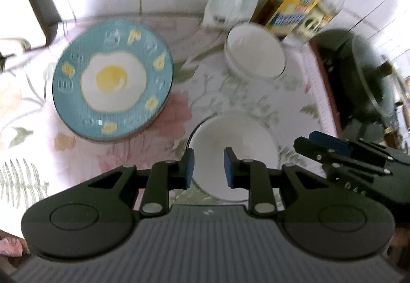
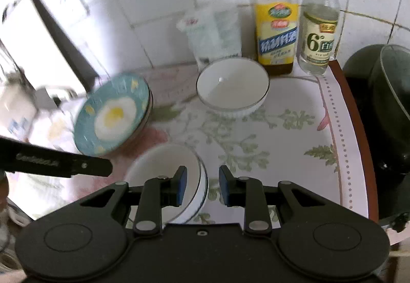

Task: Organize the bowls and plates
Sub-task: 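Move both grippers to the white bowl by the bottles and close on it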

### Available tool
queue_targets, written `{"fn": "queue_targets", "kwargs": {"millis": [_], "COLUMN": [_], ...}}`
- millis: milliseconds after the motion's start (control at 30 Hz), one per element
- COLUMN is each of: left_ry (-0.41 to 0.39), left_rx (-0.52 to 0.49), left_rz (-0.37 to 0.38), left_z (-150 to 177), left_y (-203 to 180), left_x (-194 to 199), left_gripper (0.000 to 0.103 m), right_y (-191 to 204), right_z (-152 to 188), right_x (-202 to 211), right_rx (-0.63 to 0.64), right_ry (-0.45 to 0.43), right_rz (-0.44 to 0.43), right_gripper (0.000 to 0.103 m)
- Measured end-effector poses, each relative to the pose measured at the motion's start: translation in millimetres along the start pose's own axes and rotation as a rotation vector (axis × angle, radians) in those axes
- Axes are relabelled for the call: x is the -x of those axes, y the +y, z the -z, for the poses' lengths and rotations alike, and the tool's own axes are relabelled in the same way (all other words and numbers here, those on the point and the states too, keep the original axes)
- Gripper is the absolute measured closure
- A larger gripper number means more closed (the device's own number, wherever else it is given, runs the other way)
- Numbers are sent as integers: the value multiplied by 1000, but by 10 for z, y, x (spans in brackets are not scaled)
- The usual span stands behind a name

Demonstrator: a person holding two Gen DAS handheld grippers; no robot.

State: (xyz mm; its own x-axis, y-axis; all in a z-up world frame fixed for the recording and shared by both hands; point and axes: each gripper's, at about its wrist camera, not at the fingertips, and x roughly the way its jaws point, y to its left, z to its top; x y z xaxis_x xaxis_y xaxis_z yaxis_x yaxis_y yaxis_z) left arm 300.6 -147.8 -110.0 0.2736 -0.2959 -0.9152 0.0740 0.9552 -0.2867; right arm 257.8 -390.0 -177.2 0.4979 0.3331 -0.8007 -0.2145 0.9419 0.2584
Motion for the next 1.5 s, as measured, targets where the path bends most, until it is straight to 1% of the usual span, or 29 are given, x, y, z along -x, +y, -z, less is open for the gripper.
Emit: {"fn": "queue_targets", "kwargs": {"millis": [67, 167, 267, 300, 367, 467, 567, 600, 700, 900, 1033, 1200, 1500], "left_ry": [-30, -76, -131, -149, -177, -215, -242, -246, -233, -216, -202, -160, -98], "left_rx": [-13, -32, -46, -52, -58, -54, -34, -25, -6, -3, 13, -13, 32], "left_rz": [6, 21, 43, 49, 53, 45, 35, 18, -26, -52, -57, -79, -62], "left_z": [-87, -207, -311, -349, -413, -530, -622, -635, -680, -748, -827, -887, -965], "left_y": [-39, -113, -193, -226, -280, -365, -403, -409, -408, -405, -404, -438, -366], "left_x": [115, 239, 306, 309, 276, 152, -96, -187, -505, -931, -1118, -1347, -1566], "left_gripper": [79, 79, 79, 78, 76, 72, 69, 69, 69, 69, 69, 69, 70], "right_y": [-97, -208, -297, -328, -381, -484, -573, -599, -693, -817, -865, -908, -940], "right_z": [-113, -250, -390, -433, -498, -591, -687, -714, -798, -873, -866, -847, -850], "right_x": [75, 149, 162, 159, 115, -24, -210, -282, -502, -925, -1142, -1300, -1492], "right_rx": [-6, 8, 43, 54, 77, 109, 144, 153, 154, 136, 99, 51, 19], "right_ry": [-10, -28, -49, -55, -73, -87, -84, -80, -63, -28, -18, -6, 23], "right_rz": [-23, -35, -39, -43, -53, -72, -69, -72, -80, -44, -29, -40, -50], "right_gripper": [70, 69, 65, 62, 59, 58, 58, 58, 58, 58, 58, 58, 58]}}
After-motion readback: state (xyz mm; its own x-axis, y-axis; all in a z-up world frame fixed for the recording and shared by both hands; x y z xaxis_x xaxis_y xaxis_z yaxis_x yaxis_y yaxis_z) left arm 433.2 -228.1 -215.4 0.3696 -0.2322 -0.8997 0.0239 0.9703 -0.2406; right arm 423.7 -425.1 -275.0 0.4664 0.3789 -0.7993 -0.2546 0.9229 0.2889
